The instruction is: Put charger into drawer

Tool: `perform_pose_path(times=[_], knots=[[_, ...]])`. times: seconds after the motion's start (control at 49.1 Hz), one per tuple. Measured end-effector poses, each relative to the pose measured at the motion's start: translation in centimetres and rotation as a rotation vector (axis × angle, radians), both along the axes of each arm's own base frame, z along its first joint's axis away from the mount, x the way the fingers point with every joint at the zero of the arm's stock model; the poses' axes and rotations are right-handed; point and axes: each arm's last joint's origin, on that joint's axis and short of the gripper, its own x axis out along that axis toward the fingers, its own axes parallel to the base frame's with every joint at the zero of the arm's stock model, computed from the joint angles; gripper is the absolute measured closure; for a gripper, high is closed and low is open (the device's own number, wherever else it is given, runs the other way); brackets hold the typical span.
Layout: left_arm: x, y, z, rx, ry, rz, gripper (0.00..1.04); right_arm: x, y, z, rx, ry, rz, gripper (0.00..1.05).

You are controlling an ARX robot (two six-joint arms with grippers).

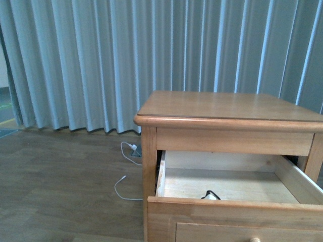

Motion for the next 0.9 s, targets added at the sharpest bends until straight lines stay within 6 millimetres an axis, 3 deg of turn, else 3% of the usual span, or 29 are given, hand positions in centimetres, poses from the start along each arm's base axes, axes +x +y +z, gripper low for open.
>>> perform_pose_path(times=[0.163,0.53,0.896], knots=[[-0.5,-0.3,-1.8,0.092,-0.043,-0.009,0.35,0.0,0.0,0.0,0.0,0.0,0.0,0.08],[-1.2,-0.4,-5.8,0.12,-0.033,-0.008,0.99,0.0,0.0,0.0,0.0,0.0,0.0,0.08],[-1.2,-0.3,-7.9,0.122,-0.035,-0.008,1.01,0.0,0.0,0.0,0.0,0.0,0.0,0.08]])
